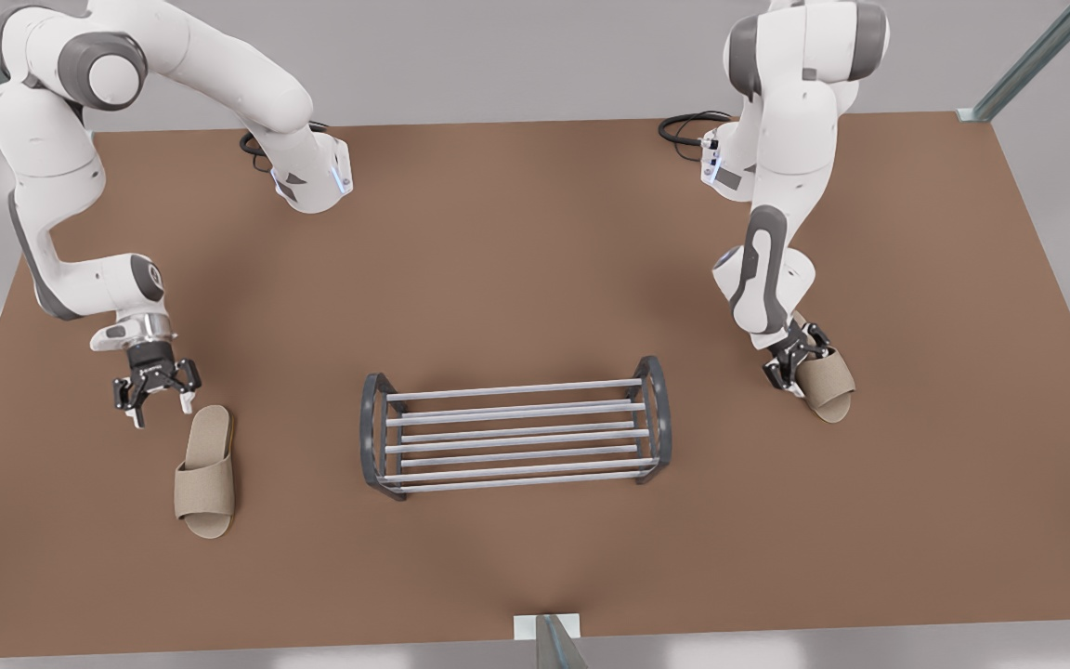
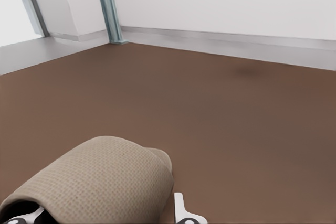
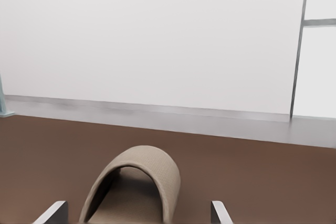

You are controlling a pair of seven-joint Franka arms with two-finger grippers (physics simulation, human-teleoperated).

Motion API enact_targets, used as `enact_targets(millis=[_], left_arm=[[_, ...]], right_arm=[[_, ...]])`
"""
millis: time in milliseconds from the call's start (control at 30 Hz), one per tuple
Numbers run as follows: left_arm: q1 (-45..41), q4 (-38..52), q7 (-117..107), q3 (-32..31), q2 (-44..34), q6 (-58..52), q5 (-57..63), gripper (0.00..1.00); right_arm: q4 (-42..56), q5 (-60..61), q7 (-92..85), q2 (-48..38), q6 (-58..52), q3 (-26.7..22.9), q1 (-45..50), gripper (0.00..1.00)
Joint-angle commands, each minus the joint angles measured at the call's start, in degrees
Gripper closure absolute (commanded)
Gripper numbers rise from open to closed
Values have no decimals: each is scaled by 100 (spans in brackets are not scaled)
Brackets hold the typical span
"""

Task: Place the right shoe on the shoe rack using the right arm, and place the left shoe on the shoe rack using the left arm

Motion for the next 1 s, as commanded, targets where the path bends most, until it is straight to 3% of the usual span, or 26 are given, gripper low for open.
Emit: enact_targets(millis=[0,33,67,200,333,500,600,667,833,967], left_arm=[[5,8,-4458,0,-1,66,25,0],[-4,-1,-4485,0,-10,57,24,10],[-4,-1,-4520,0,-18,66,24,27],[-4,-1,-4476,9,-133,92,16,43],[-4,8,-4458,9,-291,171,24,79],[-13,8,-4221,79,-941,136,24,79],[-13,271,-2631,255,-2462,110,271,79],[-65,746,-1084,159,-3076,233,279,79],[-92,2170,-635,-1555,-3077,312,-19,79],[-92,3172,-538,-2495,-2383,312,-178,79]], right_arm=[[49,-63,-2384,-3,62,-1,12,0],[76,-63,-2533,-3,62,-1,12,0],[85,-63,-2542,15,62,-1,30,0],[418,-63,-2551,270,62,-1,117,0],[691,-72,-2604,648,62,-1,179,0],[577,-151,-2718,692,45,-9,109,0],[805,-151,-2718,815,54,-1,144,0],[990,-151,-2718,973,54,-1,170,0],[1359,-160,-2727,1228,62,-1,372,0],[1693,-380,-3447,1351,62,-1,381,0]])
